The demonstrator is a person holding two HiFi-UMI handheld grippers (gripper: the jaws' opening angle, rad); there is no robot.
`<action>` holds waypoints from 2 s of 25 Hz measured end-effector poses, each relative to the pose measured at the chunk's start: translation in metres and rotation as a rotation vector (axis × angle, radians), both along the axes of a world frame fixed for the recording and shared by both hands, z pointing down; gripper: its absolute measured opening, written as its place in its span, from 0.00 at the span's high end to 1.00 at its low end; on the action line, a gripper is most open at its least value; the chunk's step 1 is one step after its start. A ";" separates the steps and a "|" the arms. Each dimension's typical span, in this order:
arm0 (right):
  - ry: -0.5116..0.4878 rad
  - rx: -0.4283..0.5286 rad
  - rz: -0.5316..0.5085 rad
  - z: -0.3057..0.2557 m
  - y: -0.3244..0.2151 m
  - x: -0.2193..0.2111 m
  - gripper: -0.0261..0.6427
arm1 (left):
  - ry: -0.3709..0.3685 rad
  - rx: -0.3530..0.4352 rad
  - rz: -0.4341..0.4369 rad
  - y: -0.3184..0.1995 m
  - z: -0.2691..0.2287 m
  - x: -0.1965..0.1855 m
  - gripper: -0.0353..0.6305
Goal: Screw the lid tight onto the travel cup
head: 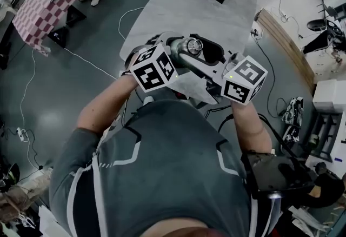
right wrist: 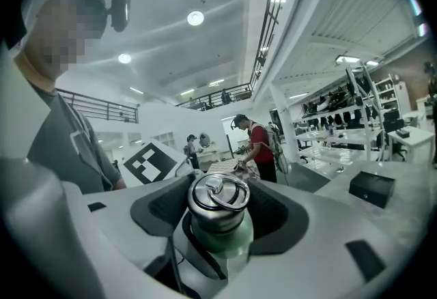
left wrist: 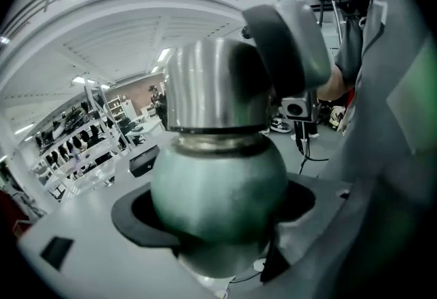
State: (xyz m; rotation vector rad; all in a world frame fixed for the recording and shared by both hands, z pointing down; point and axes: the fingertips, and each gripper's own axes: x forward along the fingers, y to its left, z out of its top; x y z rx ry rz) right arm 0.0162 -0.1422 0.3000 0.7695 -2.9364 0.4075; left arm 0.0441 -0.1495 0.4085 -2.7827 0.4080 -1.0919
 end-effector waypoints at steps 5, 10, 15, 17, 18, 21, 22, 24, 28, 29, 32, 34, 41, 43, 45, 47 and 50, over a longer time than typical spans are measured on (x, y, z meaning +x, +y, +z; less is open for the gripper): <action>0.053 0.208 -0.247 -0.021 0.028 -0.005 0.49 | 0.147 -0.108 0.206 0.033 -0.026 0.009 0.35; 0.045 0.286 -0.551 -0.038 0.065 -0.007 0.48 | 0.294 -0.259 0.454 0.076 -0.058 0.008 0.35; 0.022 0.292 -0.629 -0.046 0.069 -0.012 0.48 | 0.272 -0.274 0.540 0.091 -0.063 0.011 0.35; 0.026 0.286 -0.628 -0.043 0.069 -0.012 0.49 | 0.261 -0.273 0.534 0.091 -0.060 0.015 0.35; 0.018 0.279 -0.630 -0.042 0.070 -0.010 0.50 | 0.258 -0.274 0.528 0.091 -0.059 0.016 0.35; -0.049 0.304 -0.614 -0.050 0.069 -0.009 0.55 | 0.247 -0.258 0.490 0.086 -0.058 0.016 0.35; -0.065 0.316 -0.591 -0.052 0.066 -0.010 0.55 | 0.237 -0.244 0.464 0.082 -0.056 0.016 0.35; -0.060 0.311 -0.501 -0.048 0.055 -0.010 0.55 | 0.208 -0.209 0.379 0.068 -0.049 0.016 0.35; -0.015 0.248 -0.200 -0.025 0.021 -0.004 0.55 | 0.123 -0.116 0.124 0.027 -0.025 0.008 0.35; -0.005 0.226 -0.123 -0.019 0.014 -0.003 0.55 | 0.099 -0.090 0.069 0.017 -0.019 0.006 0.35; 0.026 0.155 0.016 -0.004 0.004 0.000 0.55 | 0.033 -0.029 -0.011 0.004 -0.005 0.001 0.35; 0.052 0.114 0.027 0.000 0.005 0.000 0.55 | 0.011 -0.017 -0.007 0.004 -0.001 -0.001 0.35; 0.082 0.312 -0.353 -0.032 0.049 -0.005 0.48 | 0.224 -0.224 0.338 0.061 -0.040 0.007 0.35; 0.066 0.302 -0.481 -0.038 0.065 -0.004 0.48 | 0.279 -0.296 0.454 0.081 -0.056 0.007 0.35; 0.029 0.280 -0.569 -0.043 0.073 -0.004 0.48 | 0.311 -0.347 0.544 0.096 -0.069 0.006 0.35; -0.024 0.281 -0.639 -0.052 0.078 -0.006 0.48 | 0.321 -0.374 0.597 0.106 -0.075 0.007 0.35; -0.034 0.283 -0.700 -0.054 0.082 -0.012 0.48 | 0.304 -0.373 0.612 0.109 -0.075 0.008 0.35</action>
